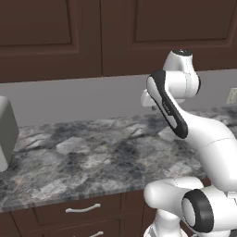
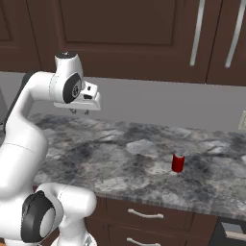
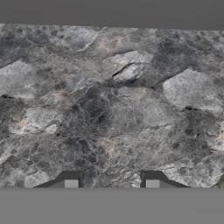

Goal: Four empty soda cans are scattered around the kitchen. Gather all the cans and cluster them next to the stove for recycling.

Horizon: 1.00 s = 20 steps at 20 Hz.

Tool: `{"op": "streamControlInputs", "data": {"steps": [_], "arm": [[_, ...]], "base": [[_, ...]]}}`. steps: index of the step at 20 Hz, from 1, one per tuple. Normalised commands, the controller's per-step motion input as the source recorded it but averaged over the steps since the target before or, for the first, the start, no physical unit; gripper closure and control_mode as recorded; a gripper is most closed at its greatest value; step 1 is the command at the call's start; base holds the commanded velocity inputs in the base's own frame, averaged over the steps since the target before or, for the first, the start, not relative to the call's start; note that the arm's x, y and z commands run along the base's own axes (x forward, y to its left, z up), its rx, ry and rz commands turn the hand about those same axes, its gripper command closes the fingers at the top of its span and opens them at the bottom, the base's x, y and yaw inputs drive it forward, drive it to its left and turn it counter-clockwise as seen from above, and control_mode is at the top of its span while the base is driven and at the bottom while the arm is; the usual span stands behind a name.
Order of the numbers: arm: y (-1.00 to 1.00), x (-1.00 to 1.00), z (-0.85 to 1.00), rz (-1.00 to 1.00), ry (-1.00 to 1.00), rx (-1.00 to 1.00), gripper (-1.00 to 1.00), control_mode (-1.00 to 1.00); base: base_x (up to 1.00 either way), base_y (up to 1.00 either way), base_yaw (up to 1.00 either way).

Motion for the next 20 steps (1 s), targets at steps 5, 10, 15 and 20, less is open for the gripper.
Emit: {"op": "streamControlInputs", "data": {"steps": [5,10,15,20], "arm": [[-0.02,-0.06,0.0,-0.01,0.0,0.0,-1.0,1.0],[0.0,0.0,0.0,0.0,0.0,0.0,-1.0,1.0],[0.0,0.0,0.0,0.0,0.0,0.0,-1.0,1.0],[0.0,0.0,0.0,0.0,0.0,0.0,-1.0,1.0]], "base": [[-0.11,-0.05,-0.02],[-0.1,-0.42,-0.01],[0.0,-0.71,0.0],[-0.02,-0.72,0.0]]}}
